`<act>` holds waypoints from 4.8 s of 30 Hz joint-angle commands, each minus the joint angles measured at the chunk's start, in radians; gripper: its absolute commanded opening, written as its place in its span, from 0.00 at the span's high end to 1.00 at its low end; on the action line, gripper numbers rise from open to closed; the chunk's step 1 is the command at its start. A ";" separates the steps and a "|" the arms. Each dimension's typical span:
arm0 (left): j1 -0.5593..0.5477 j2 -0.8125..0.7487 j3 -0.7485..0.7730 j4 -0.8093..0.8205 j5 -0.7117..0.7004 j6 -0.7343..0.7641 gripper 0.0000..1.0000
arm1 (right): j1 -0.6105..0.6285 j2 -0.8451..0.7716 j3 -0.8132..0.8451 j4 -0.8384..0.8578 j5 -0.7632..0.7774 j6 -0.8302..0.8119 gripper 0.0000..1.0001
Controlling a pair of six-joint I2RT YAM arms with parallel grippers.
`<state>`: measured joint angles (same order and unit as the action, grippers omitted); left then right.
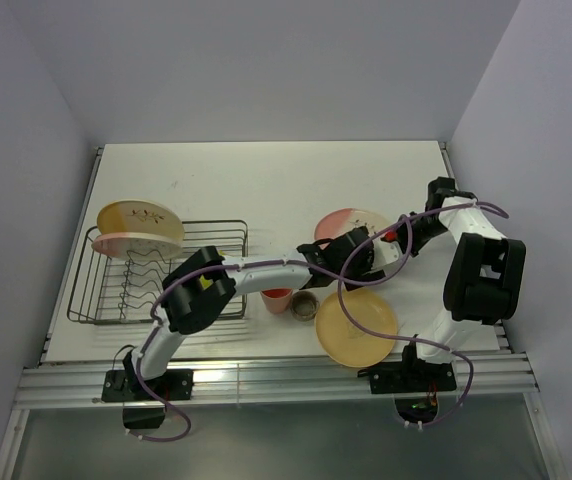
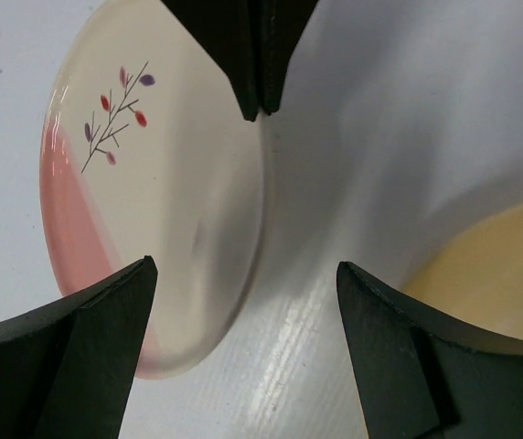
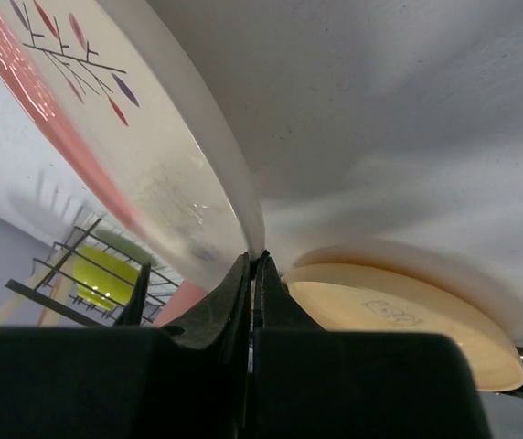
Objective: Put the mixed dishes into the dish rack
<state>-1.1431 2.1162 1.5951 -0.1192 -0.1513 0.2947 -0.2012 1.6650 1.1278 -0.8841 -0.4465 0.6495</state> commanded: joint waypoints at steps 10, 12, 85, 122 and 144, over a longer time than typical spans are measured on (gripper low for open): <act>-0.006 0.154 0.091 0.000 -0.157 0.008 0.19 | -0.023 -0.063 0.040 -0.038 -0.095 -0.001 1.00; -0.003 0.162 0.097 0.004 -0.197 0.012 0.23 | -0.023 -0.073 0.030 -0.036 -0.106 0.001 1.00; 0.563 -1.380 0.161 -1.257 -0.386 -1.947 1.00 | 0.232 -0.249 -0.108 0.235 -0.207 0.047 0.55; 0.565 -1.331 -0.342 -1.054 -0.508 -2.099 1.00 | 0.227 -0.123 -0.020 0.088 -0.176 -0.089 0.55; 0.812 -1.225 -0.337 -0.958 -0.462 -1.941 1.00 | 0.215 0.002 0.040 0.063 -0.230 -0.111 0.56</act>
<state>-0.3725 0.8948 1.2266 -1.2320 -0.5949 -1.7100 0.0196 1.6543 1.1202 -0.8112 -0.6506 0.5545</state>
